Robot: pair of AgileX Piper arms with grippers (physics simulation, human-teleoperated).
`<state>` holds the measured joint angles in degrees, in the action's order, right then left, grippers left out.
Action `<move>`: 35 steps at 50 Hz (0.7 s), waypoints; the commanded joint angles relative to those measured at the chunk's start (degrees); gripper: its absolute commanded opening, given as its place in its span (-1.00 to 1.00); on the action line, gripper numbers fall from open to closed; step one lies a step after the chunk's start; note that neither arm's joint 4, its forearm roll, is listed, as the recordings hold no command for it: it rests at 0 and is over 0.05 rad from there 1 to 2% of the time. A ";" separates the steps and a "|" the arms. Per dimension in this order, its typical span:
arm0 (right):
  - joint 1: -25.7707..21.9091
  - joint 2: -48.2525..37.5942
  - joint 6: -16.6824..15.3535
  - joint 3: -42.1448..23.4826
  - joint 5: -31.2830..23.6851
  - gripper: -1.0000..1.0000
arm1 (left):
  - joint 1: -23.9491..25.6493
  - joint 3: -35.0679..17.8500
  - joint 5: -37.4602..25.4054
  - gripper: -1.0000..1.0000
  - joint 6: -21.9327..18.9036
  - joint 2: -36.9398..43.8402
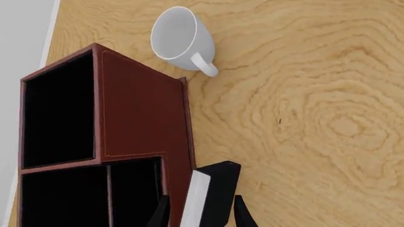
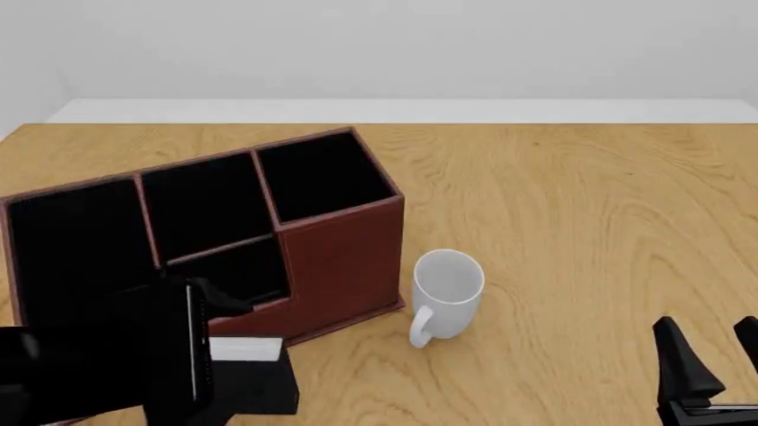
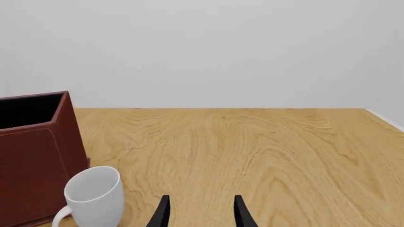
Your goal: Pick up the book and place it in the front compartment of the caddy.
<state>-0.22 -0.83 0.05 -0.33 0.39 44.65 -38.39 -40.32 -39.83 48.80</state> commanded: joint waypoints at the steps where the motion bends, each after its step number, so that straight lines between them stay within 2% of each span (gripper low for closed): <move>1: 0.01 -0.02 0.01 0.00 0.01 1.00 | -1.50 1.43 2.14 1.00 0.13 1.45; 25: 0.00 -0.01 0.01 0.00 0.00 1.00 | -3.07 5.47 5.51 1.00 0.46 3.32; 35: 0.00 -0.02 0.00 0.00 0.01 1.00 | -3.82 5.38 5.63 1.00 0.45 3.86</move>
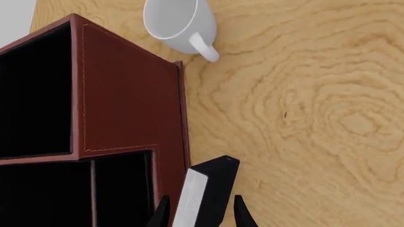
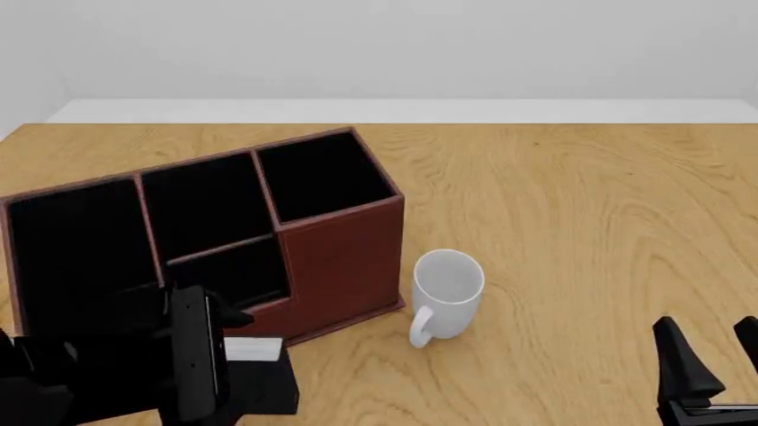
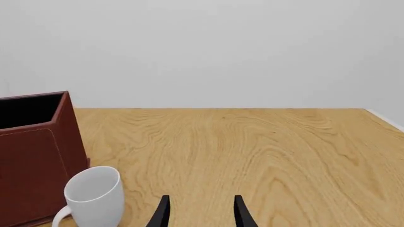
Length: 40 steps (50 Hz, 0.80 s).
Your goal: Pick up the book and place it in the front compartment of the caddy.
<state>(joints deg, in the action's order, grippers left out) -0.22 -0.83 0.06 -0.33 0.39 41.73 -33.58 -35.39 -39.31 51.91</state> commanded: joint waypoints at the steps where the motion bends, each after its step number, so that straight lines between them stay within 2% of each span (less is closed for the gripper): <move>1: 0.00 0.00 -0.01 0.00 0.00 1.00 | -0.92 0.59 0.62 1.00 -0.11 0.65; 40: 0.00 0.00 0.01 0.00 0.00 1.00 | -3.62 1.70 2.45 1.00 -0.95 2.24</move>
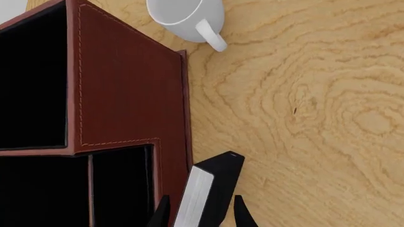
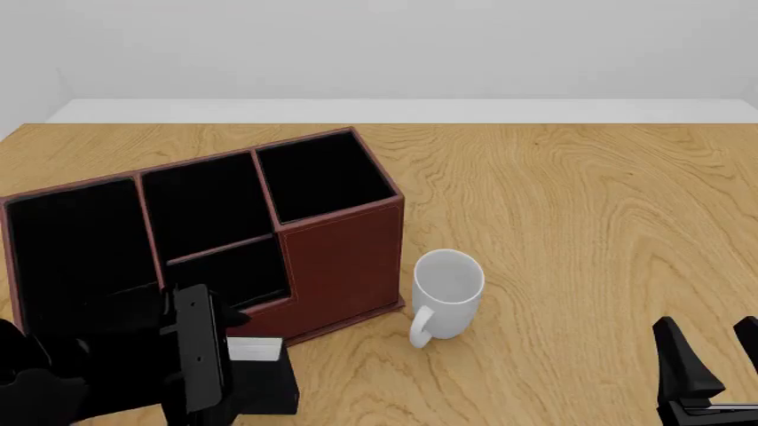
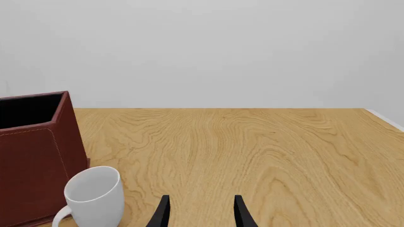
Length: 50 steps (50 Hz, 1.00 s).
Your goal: Pick up the book and place it in the front compartment of the caddy.
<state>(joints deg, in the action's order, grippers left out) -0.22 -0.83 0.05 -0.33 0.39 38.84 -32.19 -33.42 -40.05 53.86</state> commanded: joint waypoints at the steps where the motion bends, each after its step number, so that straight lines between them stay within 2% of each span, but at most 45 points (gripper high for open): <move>1: 0.00 0.00 0.00 0.00 0.00 1.00 | -0.63 0.26 0.44 1.00 -0.07 0.24; 50: 0.01 0.01 0.01 0.00 0.00 1.00 | -3.07 2.59 5.66 1.00 0.98 4.13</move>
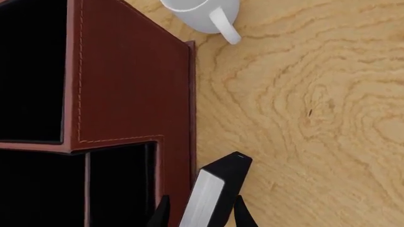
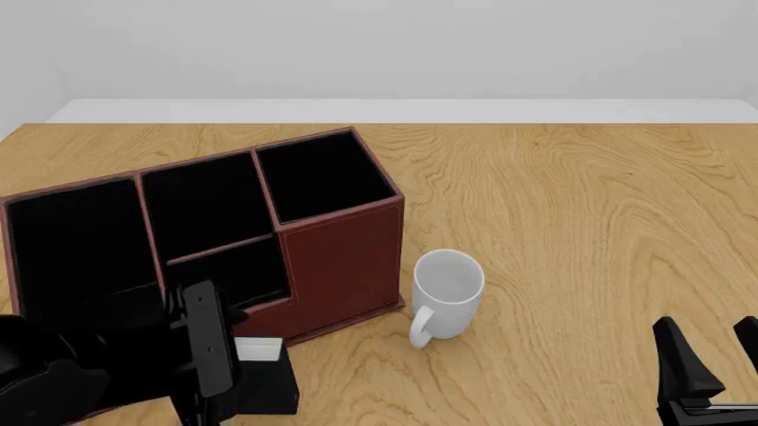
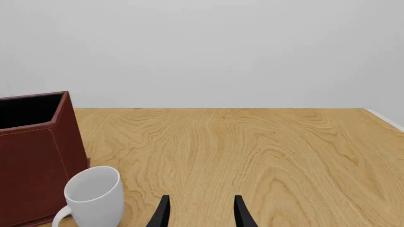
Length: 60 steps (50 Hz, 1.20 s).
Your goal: Pick up the book and place it in the front compartment of the caddy.
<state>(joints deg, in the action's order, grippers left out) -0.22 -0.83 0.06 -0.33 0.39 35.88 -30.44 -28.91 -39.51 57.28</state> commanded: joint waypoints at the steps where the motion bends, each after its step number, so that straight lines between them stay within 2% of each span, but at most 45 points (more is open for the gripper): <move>1: -0.01 -0.01 -0.01 0.00 0.00 1.00 | -0.01 0.94 1.16 1.00 0.61 0.66; 4: -0.01 0.01 0.00 0.00 0.00 1.00 | 0.10 1.28 1.68 1.00 1.13 1.07; 7: 0.00 0.00 -0.01 0.00 0.00 1.00 | 0.82 1.09 1.24 1.00 3.83 1.67; 8: 0.00 0.01 -0.01 0.00 0.00 1.00 | 0.75 1.37 1.33 -1.00 3.69 1.69; 9: -0.01 0.00 -0.01 0.00 0.00 1.00 | 1.03 1.80 1.55 -1.00 3.89 1.61; 12: 0.00 0.01 -0.01 0.00 0.00 1.00 | 0.46 3.14 2.52 -1.00 1.06 1.66; 13: 0.01 0.00 0.00 0.00 0.00 1.00 | 1.13 3.14 2.81 -1.00 0.75 -0.61; 15: 0.00 0.01 0.00 0.00 0.00 1.00 | 2.23 2.15 2.52 -1.00 2.02 -1.45; 17: 0.01 0.02 0.00 0.00 -0.01 1.00 | 0.76 2.17 3.37 -1.00 -0.46 -1.31; 21: 0.02 0.01 0.00 0.00 0.00 1.00 | 1.56 2.19 1.54 -1.00 -0.60 -3.17; 25: 0.00 0.01 0.00 0.00 0.00 1.00 | 2.37 3.05 1.73 -1.00 -3.76 -6.96; 33: 0.01 0.00 -0.01 0.00 0.00 1.00 | 4.82 0.46 -3.41 -1.00 -3.78 -12.13; 40: -0.01 0.00 0.00 0.00 0.00 1.00 | 7.29 -4.02 -9.91 -1.00 -3.71 -16.87; 44: -0.01 0.01 -0.01 0.00 0.00 1.00 | 7.56 -7.23 -13.30 -1.00 -5.56 -19.07; 48: 0.00 0.02 0.00 0.00 -0.01 1.00 | 5.78 -10.29 -15.64 -1.00 -6.79 -18.66; 52: 0.00 0.00 0.00 0.00 0.00 1.00 | 2.87 -15.34 -18.10 -1.00 -8.81 -18.08; 53: 0.03 0.01 0.02 0.00 -0.01 1.00 | 3.21 -17.37 -20.38 -1.00 -8.61 -17.77; 58: 0.01 0.00 0.02 0.00 0.00 1.00 | 0.39 -22.70 -24.21 -1.00 -12.83 -18.05; 60: 0.00 0.00 0.00 0.00 0.00 1.00 | -0.03 -23.88 -24.92 -1.00 -13.00 -17.42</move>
<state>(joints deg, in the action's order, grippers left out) -0.22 -0.83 0.06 -0.33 0.39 38.96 -45.14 -47.53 -47.46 40.27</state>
